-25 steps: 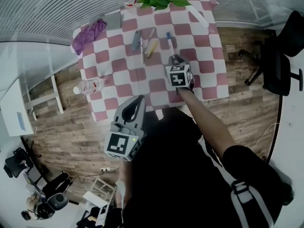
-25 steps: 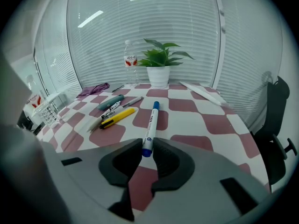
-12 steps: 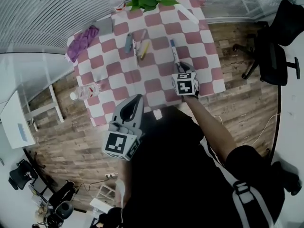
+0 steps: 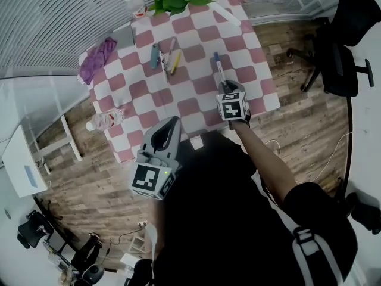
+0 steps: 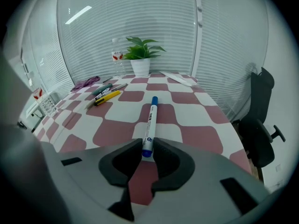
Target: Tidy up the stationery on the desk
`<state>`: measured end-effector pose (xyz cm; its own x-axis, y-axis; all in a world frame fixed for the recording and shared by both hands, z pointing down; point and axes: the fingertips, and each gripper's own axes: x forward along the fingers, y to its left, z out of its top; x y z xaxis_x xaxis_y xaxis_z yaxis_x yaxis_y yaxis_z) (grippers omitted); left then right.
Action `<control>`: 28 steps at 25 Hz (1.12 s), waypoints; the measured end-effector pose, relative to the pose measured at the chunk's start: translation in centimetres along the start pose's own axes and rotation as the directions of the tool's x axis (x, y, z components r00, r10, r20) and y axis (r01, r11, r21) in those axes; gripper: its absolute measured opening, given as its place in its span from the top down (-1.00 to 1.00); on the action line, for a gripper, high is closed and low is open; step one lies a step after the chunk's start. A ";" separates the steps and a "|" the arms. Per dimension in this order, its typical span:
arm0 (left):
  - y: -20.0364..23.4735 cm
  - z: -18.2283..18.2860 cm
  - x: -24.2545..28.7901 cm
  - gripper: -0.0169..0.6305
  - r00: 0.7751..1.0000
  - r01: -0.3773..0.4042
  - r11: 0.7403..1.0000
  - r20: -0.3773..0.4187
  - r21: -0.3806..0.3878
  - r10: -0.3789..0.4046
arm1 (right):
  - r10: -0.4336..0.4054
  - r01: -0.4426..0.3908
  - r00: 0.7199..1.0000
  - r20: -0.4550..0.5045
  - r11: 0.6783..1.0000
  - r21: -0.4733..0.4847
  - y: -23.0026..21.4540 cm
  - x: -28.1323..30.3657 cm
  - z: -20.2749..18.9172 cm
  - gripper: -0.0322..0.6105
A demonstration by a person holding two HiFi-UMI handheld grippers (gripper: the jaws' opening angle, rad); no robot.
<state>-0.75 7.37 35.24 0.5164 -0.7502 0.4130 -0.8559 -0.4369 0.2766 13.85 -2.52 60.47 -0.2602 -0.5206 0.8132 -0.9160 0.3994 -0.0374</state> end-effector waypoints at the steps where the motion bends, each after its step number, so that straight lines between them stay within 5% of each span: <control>1: 0.0 0.0 0.0 0.85 1.000 0.002 1.000 0.000 0.001 -0.002 | 0.001 -0.001 1.000 -0.006 1.000 -0.010 0.0 0.1 -0.1 0.62; 28: 0.0 -0.4 -0.5 0.85 1.000 0.009 1.000 0.011 -0.006 -0.009 | 0.024 -0.024 0.999 -0.037 1.000 -0.007 -0.7 -0.5 -0.5 0.46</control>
<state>-0.96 7.92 35.36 0.5241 -0.7514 0.4009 -0.8508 -0.4410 0.2856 14.76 -2.10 60.40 -0.2709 -0.4828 0.8328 -0.9074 0.4169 -0.0534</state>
